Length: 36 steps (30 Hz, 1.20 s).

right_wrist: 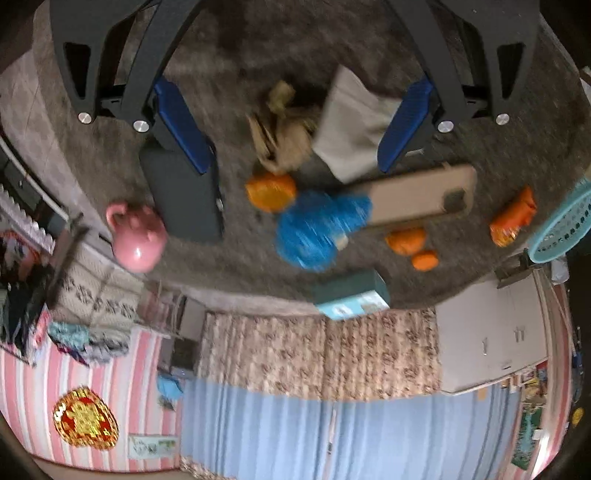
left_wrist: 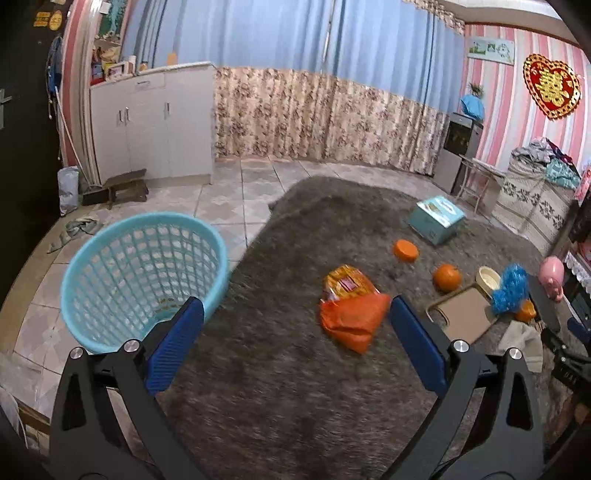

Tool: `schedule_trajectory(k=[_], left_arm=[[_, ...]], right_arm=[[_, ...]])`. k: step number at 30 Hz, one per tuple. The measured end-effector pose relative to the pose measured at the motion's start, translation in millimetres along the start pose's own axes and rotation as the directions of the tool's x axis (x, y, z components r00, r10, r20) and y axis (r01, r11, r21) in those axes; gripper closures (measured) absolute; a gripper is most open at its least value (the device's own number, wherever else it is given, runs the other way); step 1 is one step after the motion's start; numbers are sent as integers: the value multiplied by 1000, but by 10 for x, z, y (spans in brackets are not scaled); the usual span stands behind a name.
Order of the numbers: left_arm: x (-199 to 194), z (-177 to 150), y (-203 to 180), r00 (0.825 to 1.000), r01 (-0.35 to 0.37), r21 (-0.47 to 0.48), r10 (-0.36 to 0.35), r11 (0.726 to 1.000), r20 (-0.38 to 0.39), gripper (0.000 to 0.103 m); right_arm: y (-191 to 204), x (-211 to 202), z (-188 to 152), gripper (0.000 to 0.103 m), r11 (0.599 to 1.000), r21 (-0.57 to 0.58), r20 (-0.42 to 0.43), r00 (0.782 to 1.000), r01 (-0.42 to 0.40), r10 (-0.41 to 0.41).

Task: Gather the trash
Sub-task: 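Reach left tool to the orange snack bag and close while right tool reaches another brown cloth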

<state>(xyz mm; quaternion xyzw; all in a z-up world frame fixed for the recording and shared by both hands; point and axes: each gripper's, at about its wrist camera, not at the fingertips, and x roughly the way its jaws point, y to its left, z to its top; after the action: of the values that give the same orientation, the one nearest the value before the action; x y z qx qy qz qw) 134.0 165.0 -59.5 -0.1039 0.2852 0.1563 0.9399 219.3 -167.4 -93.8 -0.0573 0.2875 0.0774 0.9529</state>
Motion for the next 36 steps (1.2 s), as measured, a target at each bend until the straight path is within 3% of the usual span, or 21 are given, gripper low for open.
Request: schedule_trajectory(k=[9, 13, 17, 22, 27, 32, 36], left_arm=[[180, -120, -178, 999, 11, 30, -10, 999, -34, 6], [251, -149, -202, 999, 13, 39, -11, 999, -52, 6], [298, -168, -215, 998, 13, 47, -11, 999, -58, 6], [376, -177, -242, 997, 25, 43, -22, 999, -73, 6], [453, -195, -320, 996, 30, 67, -25, 997, -84, 6], [512, -164, -368, 995, 48, 83, -40, 995, -94, 6], [612, -110, -414, 994, 50, 87, -40, 995, -106, 6]], right_arm=[[-57, 64, -8, 12, 999, 46, 4, 1000, -9, 9], [-75, 67, -30, 13, 998, 50, 9, 1000, 25, -25], [-289, 199, -35, 25, 992, 129, -44, 999, 8, -2], [-257, 335, -82, 29, 990, 130, -88, 994, -49, 61], [-78, 403, -94, 60, 991, 75, -108, 987, -114, 122], [-53, 348, -69, 62, 990, 70, -78, 989, -122, 128], [-123, 274, -25, 62, 994, 90, -31, 997, -66, 69]])
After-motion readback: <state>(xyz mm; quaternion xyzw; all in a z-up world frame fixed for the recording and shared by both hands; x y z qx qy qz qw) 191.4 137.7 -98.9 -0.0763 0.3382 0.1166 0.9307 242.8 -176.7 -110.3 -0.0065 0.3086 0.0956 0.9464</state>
